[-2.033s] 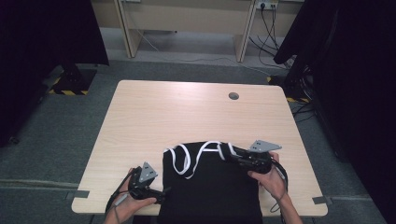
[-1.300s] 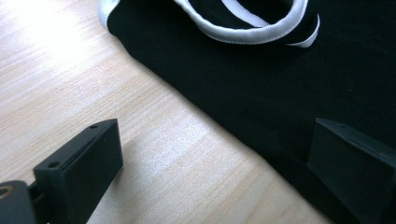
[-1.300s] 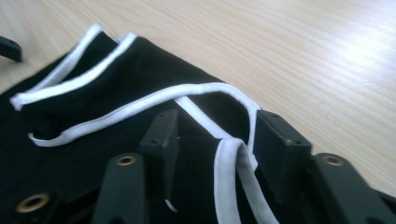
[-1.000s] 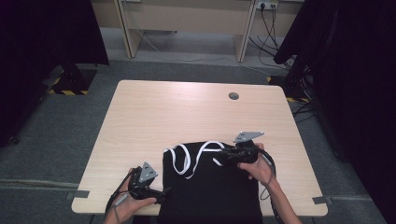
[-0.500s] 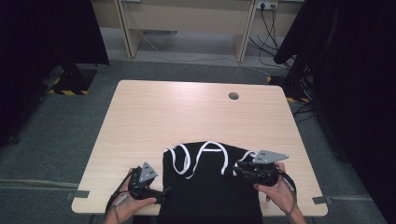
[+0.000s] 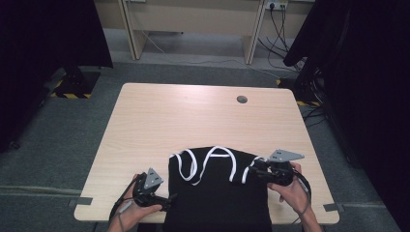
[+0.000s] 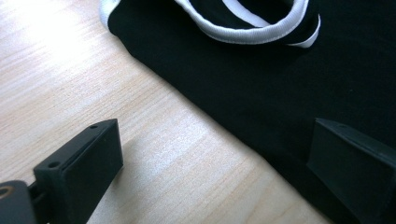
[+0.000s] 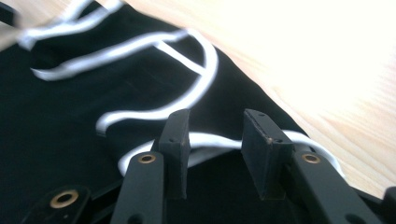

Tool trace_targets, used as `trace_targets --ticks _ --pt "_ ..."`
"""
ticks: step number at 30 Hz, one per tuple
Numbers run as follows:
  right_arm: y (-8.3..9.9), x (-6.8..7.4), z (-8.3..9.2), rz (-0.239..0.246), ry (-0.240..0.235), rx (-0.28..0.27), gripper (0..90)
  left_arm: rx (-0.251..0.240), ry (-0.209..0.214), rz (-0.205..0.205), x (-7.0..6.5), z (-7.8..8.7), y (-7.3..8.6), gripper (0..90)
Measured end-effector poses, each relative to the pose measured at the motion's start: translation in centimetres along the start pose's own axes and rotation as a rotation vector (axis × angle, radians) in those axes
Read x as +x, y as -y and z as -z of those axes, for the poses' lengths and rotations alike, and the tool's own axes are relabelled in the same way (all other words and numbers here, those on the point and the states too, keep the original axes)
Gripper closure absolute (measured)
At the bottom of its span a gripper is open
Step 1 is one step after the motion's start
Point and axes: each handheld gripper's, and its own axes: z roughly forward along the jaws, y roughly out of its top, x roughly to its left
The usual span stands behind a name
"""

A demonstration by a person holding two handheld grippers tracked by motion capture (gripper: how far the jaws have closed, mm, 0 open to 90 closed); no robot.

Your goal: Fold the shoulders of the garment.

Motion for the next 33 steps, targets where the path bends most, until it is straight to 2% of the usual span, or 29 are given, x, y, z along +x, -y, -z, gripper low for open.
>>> trace_targets --ticks 2,7,9,15,22,26,33 --pt "0.3 -0.6 -0.7 -0.008 0.028 0.033 61.9 0.0 -0.001 0.001 0.0 0.0 0.0 2.3" --pt "1.3 -2.2 -2.2 -0.045 0.049 0.101 60.4 0.0 -0.003 0.004 0.0 0.0 0.0 2.3" --pt "1.5 -2.4 -2.5 -0.054 0.048 0.094 61.0 0.0 -0.002 0.01 0.1 0.0 -0.1 2.3" --pt "1.0 -2.4 -2.9 -0.021 0.079 0.114 61.5 -0.012 -0.027 0.056 1.1 -0.7 -0.7 3.5" --pt "0.4 -2.6 -3.5 -0.015 0.082 0.121 60.9 -0.002 -0.096 0.092 2.7 -2.0 -2.0 2.3" --pt "0.2 -3.0 -3.8 -0.018 0.084 0.118 60.9 -0.001 -0.102 0.095 3.0 -2.3 -2.3 1.9" --pt "-0.6 -3.9 -4.8 -0.027 0.094 0.108 60.9 -0.004 -0.114 0.106 4.2 -3.0 -2.9 2.2"
